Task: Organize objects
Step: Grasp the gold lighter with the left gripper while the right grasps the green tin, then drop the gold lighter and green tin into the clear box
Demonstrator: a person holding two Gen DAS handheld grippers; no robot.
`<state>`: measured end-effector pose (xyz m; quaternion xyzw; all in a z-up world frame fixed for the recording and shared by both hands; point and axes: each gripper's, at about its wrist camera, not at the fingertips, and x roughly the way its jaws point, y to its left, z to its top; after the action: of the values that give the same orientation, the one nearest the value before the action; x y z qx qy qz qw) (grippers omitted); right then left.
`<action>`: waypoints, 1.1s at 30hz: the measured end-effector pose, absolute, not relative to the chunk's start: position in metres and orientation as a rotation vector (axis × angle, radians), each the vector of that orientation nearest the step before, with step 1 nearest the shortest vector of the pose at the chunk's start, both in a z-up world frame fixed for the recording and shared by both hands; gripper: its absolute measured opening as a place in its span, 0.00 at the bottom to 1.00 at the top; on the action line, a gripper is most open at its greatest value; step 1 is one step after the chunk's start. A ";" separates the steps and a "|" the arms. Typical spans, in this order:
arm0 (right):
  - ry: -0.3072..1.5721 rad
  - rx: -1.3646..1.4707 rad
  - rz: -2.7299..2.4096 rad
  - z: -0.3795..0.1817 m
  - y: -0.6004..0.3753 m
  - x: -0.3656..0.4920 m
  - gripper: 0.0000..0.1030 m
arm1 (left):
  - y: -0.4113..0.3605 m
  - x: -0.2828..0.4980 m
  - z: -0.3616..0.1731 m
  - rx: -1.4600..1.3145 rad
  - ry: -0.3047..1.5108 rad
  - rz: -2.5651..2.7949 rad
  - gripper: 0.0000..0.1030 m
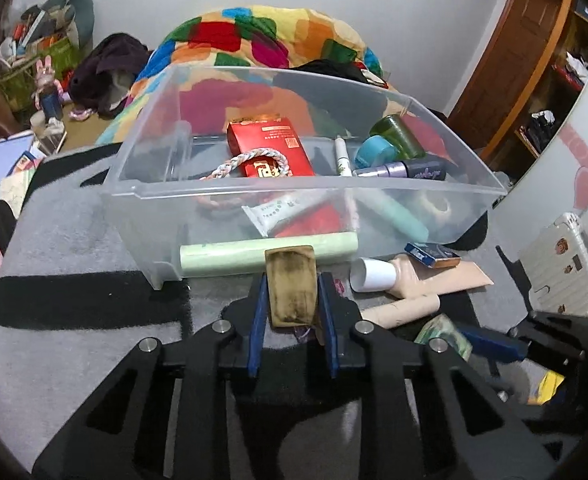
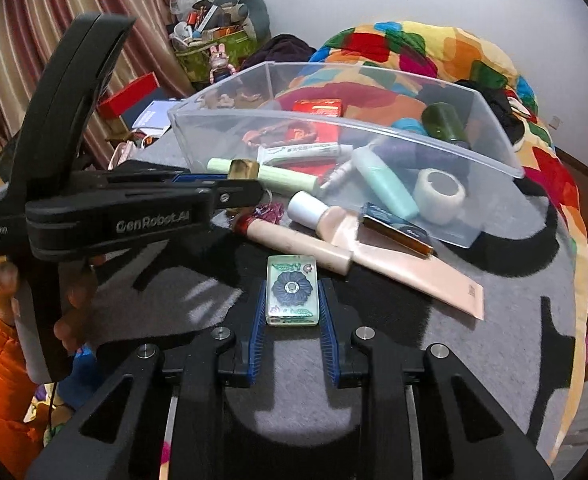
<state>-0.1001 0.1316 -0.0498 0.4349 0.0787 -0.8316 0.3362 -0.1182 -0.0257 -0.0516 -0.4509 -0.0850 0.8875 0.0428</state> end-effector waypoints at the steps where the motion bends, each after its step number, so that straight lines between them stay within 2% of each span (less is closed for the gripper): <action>1: 0.197 1.129 -2.176 -0.048 0.134 -0.100 0.22 | -0.025 -0.116 -0.051 -1.373 -0.253 2.716 0.23; 9: 0.177 1.079 -2.228 -0.028 0.141 -0.104 0.22 | -0.021 -0.098 -0.035 -1.290 -0.247 2.729 0.23; 22: 0.173 0.939 -2.315 0.018 0.135 -0.112 0.22 | -0.029 -0.088 0.026 -1.059 -0.254 2.832 0.23; 33: 0.088 0.970 -2.378 0.026 0.125 -0.153 0.22 | -0.045 -0.108 0.036 -1.039 -0.274 2.870 0.23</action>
<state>-0.1528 0.1249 0.0261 0.3621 0.0330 -0.8879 0.2819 -0.1083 -0.0448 0.0359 -0.3387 -0.0893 0.9359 0.0384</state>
